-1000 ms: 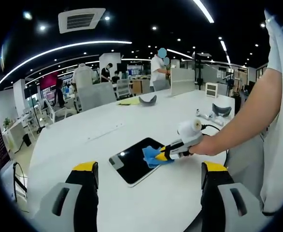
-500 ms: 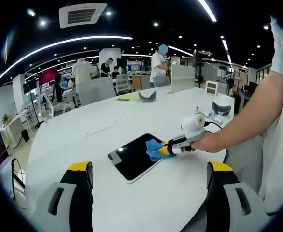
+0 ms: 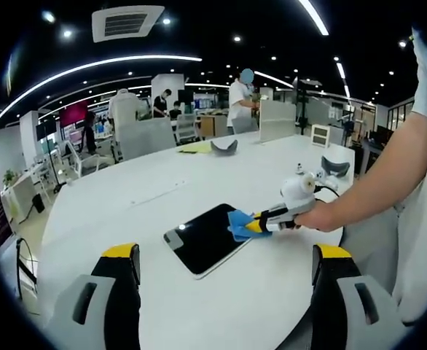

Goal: Wipe the mirror surface with the cleaning cloth until all visible marks leave the cleaned area.

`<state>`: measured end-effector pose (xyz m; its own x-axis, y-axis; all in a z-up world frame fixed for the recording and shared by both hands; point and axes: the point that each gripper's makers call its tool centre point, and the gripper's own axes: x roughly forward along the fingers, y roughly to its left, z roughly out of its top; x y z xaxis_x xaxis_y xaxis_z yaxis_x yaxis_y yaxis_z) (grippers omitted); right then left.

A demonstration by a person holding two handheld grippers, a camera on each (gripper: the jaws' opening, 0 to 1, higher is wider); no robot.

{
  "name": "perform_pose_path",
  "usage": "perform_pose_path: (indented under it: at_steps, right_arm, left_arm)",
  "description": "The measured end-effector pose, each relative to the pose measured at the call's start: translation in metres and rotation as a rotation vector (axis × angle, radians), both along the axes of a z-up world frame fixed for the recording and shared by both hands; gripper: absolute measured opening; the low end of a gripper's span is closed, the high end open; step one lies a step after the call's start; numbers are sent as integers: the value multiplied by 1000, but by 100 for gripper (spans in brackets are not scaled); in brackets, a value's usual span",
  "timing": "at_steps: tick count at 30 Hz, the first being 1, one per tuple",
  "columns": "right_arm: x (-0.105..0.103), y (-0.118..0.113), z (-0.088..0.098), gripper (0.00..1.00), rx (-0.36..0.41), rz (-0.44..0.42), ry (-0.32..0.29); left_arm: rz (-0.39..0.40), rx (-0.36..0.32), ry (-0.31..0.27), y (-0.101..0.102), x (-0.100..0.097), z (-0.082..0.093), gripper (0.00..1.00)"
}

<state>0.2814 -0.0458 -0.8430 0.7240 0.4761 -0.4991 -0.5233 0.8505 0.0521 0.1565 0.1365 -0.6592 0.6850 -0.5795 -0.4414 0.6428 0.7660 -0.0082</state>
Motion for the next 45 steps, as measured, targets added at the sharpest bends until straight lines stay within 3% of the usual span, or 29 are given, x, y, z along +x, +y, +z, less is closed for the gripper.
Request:
perform_pose_path:
  at_steps: [17,29,39,45]
  right_arm:
    - [-2,-13,0,3,18,-90,-10]
    - [-3,-15,0,3,-29,-127,-26]
    - [-3,-16,0,3,-32,-126,-32]
    - [-2,-16,0,3,-39,-111,-44]
  left_arm:
    - [-15,0,-3,-2,1,0,99]
    - [-20,-4,2,-4,2,-2,99]
    - [-23,-23,-1,-8,3,0,99]
    - [20,-27,-7,-7,2,5,99]
